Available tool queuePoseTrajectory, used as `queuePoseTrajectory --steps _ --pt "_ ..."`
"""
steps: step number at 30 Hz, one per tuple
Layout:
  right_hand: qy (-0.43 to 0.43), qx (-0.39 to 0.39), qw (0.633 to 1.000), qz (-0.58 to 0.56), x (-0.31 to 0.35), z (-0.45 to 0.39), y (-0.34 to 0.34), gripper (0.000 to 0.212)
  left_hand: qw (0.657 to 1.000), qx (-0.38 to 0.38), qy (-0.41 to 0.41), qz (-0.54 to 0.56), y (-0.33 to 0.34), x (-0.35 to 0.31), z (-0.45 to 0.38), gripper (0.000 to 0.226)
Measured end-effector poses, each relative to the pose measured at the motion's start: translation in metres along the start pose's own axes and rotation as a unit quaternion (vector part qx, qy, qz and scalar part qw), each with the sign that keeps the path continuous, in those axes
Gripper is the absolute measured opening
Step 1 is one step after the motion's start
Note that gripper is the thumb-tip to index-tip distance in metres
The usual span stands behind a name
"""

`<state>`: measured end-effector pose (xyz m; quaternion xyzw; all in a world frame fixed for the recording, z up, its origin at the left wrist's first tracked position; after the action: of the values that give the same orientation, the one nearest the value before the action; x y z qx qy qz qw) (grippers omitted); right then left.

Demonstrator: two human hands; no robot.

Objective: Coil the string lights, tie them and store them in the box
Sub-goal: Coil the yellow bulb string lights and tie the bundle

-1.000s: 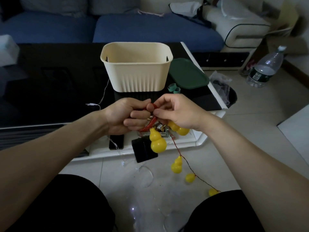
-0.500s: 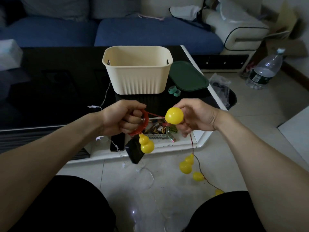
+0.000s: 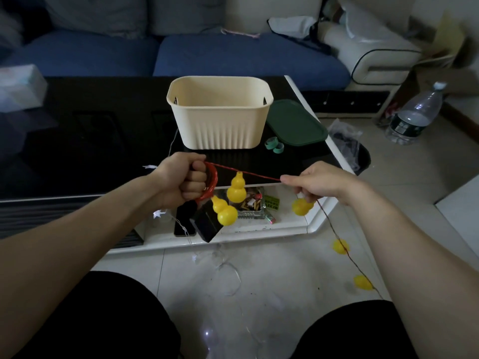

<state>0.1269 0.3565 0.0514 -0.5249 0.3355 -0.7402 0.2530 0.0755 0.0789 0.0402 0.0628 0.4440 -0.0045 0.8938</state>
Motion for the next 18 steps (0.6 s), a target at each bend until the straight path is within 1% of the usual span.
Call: queuePoseTrajectory --steps 2,4,5,9,11,14,18 --pt "-0.018 0.005 1.0 0.02 0.006 0.002 0.005 0.039 0.999 -0.004 0.013 0.033 0.002 -0.001 0.002 0.045" --pt "-0.063 0.01 0.997 0.035 0.019 0.009 0.011 0.024 0.998 0.001 0.02 0.057 0.005 -0.002 0.004 0.043" --pt "-0.084 0.014 0.996 0.027 0.025 0.012 0.015 0.02 0.998 0.003 0.021 0.062 0.006 -0.003 0.005 0.042" --pt "-0.148 0.039 0.988 0.005 0.043 0.022 0.028 0.015 0.996 0.018 0.011 0.083 0.012 -0.004 0.009 0.035" --pt "-0.173 0.049 0.984 0.01 0.049 0.027 0.033 0.015 0.994 0.034 0.002 0.107 0.014 -0.004 0.011 0.033" --pt "-0.199 0.09 0.976 0.014 0.056 0.034 0.04 0.018 0.986 0.067 -0.009 0.154 0.02 -0.004 0.016 0.032" --pt "-0.221 0.125 0.967 0.01 0.061 0.039 0.046 0.009 0.98 0.099 0.024 0.171 0.03 -0.003 0.02 0.029"
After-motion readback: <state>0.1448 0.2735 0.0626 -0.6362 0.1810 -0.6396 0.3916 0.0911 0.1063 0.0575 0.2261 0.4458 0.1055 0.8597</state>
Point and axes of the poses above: each hand's wrist, its own z-axis away from the middle knuckle, its own y-axis out of the palm, x = y × z, the point moved 1 cm from there along -z, towards the middle knuckle, and after that the axes turned 14 degrees about -x, right-handed, at the moved point
